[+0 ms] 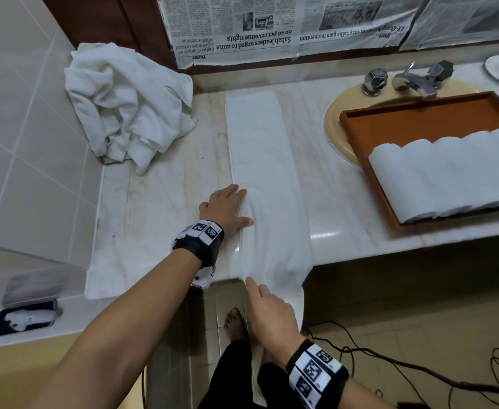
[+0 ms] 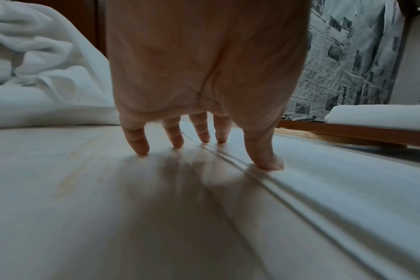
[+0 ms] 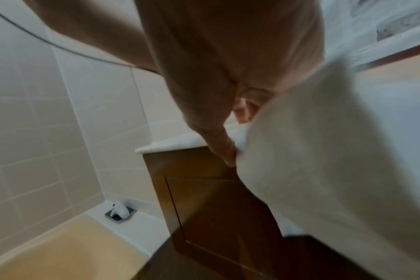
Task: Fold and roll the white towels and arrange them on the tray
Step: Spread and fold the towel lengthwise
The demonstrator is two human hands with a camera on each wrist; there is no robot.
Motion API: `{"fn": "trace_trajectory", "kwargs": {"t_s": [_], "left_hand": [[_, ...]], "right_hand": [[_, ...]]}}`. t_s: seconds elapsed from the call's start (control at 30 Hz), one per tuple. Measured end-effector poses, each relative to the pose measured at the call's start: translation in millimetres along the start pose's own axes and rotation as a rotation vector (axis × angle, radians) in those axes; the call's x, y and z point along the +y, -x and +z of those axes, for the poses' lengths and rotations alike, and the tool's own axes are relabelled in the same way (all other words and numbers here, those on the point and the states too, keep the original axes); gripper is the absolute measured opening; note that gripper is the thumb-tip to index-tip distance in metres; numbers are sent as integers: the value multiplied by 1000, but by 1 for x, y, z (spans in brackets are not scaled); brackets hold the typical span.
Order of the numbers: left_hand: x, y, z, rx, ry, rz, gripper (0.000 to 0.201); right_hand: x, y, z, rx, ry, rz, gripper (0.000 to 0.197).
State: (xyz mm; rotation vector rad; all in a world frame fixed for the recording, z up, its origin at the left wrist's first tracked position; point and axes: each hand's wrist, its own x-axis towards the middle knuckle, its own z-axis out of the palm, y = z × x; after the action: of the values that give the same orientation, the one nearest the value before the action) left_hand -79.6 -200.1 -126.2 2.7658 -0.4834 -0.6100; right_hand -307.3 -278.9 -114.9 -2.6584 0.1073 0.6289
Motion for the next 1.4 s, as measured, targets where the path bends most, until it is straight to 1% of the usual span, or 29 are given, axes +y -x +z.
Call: {"fn": "trace_trajectory", "kwargs": {"t_s": [0.1, 0.17, 0.2, 0.3, 0.33, 0.4, 0.47, 0.57, 0.6, 0.63, 0.73, 0.8, 0.83, 0.9, 1.0, 1.03, 1.1, 1.17, 1.23, 1.3, 1.37, 1.4], "left_hand": [[1, 13, 7, 66, 58, -32, 75], [-2, 27, 15, 82, 101, -25, 72], [-4, 36, 19, 82, 118, -15, 72], [-12, 61, 31, 94, 117, 14, 69], [-13, 69, 35, 99, 104, 15, 68], [-13, 83, 41, 111, 80, 9, 65], [-11, 93, 46, 135, 80, 0, 63], [-9, 102, 51, 161, 102, -11, 58], [-6, 103, 53, 167, 112, -11, 57], [-3, 105, 55, 171, 122, -13, 56], [3, 108, 59, 176, 177, -31, 51], [4, 110, 62, 191, 258, -30, 46], [4, 111, 64, 202, 298, -21, 44], [4, 114, 68, 216, 336, -7, 38], [7, 118, 68, 225, 348, -30, 32], [8, 119, 67, 225, 351, -40, 32], [9, 123, 67, 209, 359, -36, 36], [9, 129, 70, 195, 351, 6, 40], [12, 135, 72, 228, 218, 76, 41], [22, 138, 73, 281, 97, 164, 39], [36, 139, 74, 267, 135, 249, 36], [43, 139, 74, 235, 197, 255, 35]], "right_hand": [[15, -2, 8, 10, -121, 18, 31], [25, -1, 12, 55, -183, 4, 20], [29, 1, 12, 71, -210, -11, 21], [40, 5, 5, 117, -324, -8, 37], [45, 6, 2, 160, -377, 16, 41], [60, 8, -4, 313, -480, 95, 41], [78, 9, -9, 422, -519, 195, 45], [96, 5, -13, 447, -552, 281, 59], [99, 3, -13, 444, -589, 295, 60], [99, 0, -12, 444, -636, 301, 57], [99, -6, -7, 477, -821, 323, 41], [98, -7, -8, 496, -861, 334, 34], [99, -8, -9, 487, -859, 331, 33], [100, -8, -12, 426, -882, 325, 33], [107, -8, -12, 305, -897, 323, 21], [110, -8, -12, 260, -914, 309, 24], [114, -5, -9, 169, -1036, 282, 26], [116, -1, -6, 106, -1128, 224, 29], [118, 4, -4, 84, -1109, 175, 30], [117, 8, -6, 113, -1075, 159, 27], [116, 11, -10, 152, -1075, 158, 22], [116, 12, -13, 168, -1085, 147, 18]]}}
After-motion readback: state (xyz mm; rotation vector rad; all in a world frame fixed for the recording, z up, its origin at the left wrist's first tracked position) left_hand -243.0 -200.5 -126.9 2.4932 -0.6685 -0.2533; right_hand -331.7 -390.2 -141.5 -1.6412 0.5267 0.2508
